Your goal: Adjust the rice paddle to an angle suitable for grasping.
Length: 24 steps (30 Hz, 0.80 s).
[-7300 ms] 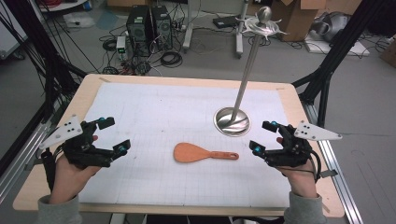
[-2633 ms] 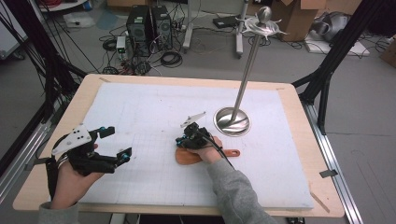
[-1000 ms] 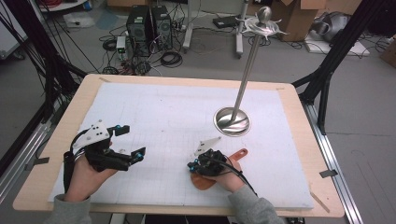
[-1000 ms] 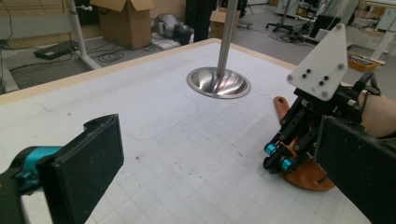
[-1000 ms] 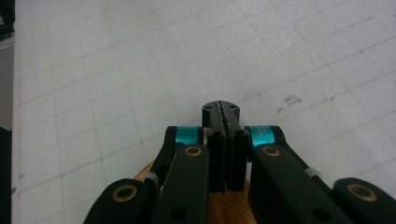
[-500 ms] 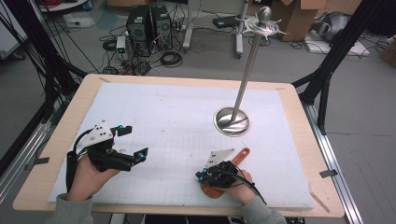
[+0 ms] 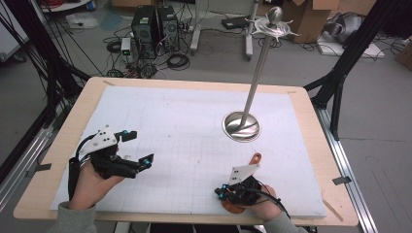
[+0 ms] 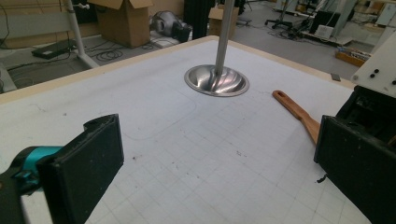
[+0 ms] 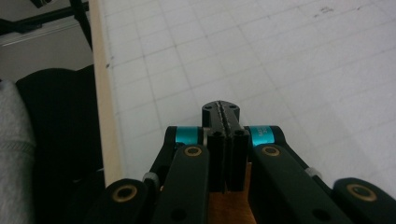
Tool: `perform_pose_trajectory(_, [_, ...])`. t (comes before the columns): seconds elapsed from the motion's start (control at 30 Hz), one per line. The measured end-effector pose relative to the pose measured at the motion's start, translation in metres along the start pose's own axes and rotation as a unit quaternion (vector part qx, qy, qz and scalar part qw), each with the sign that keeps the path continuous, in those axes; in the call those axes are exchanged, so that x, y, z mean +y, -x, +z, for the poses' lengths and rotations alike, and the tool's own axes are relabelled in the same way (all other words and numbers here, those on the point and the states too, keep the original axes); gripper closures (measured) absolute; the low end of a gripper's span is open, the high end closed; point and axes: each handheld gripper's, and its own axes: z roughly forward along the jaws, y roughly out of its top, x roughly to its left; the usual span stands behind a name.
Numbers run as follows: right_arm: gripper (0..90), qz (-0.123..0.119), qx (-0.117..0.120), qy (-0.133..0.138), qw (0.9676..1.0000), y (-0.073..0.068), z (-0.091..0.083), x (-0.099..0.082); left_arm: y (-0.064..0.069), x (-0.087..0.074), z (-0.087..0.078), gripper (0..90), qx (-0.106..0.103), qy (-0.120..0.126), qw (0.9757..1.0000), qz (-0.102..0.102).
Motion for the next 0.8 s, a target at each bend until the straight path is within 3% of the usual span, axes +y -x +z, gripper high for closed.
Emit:
perform_pose_trajectory(0.23, [89.8,0.009,0.025,0.002,0.9996,0.001,-0.014,-0.015,-0.001,-0.001,0.000,1.9,0.001,-0.004,1.0000,-0.001])
perform_pose_trajectory(0.33, [89.8,0.001,0.030,0.007,0.9995,0.001,-0.016,-0.017,-0.002,-0.001,0.001,1.9,0.001,-0.007,1.0000,-0.002])
perform_pose_trajectory(0.4, [89.7,0.005,0.024,0.030,0.9992,0.004,-0.023,-0.018,-0.001,-0.001,0.002,1.9,-0.001,-0.007,1.0000,0.000])
perform_pose_trajectory(0.47, [89.7,0.014,0.000,0.062,0.9980,0.012,-0.037,-0.020,0.000,0.000,0.002,1.9,-0.001,-0.007,1.0000,0.001])
perform_pose_trajectory(0.6, [89.8,0.043,-0.048,0.094,0.9935,0.032,-0.065,-0.032,0.000,0.000,0.002,1.9,-0.002,-0.007,1.0000,0.001])
perform_pose_trajectory(0.8, [89.7,0.083,-0.096,0.076,0.9890,0.052,-0.080,-0.056,0.001,-0.001,0.004,1.9,-0.002,-0.010,1.0000,0.001])
